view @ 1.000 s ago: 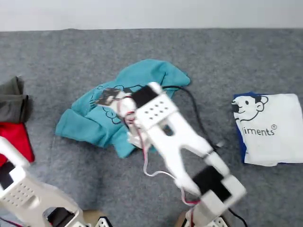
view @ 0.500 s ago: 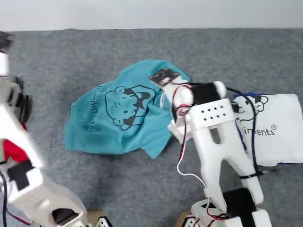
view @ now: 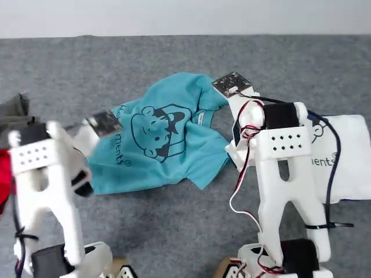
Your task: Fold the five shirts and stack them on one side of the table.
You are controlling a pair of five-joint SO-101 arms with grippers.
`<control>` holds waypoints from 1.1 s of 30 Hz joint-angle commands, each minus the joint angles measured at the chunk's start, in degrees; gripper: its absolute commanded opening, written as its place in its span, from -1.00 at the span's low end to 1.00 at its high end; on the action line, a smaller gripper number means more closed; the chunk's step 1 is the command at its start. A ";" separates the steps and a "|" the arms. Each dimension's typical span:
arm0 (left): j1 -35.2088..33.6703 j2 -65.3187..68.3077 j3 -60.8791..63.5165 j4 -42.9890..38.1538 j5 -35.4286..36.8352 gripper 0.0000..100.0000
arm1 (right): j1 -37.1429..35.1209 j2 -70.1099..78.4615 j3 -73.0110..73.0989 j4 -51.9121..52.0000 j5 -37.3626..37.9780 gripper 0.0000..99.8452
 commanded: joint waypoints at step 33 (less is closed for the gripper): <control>3.78 29.98 -5.67 -21.45 6.07 -0.74 | 0.48 -2.24 -0.26 2.42 -1.23 -0.98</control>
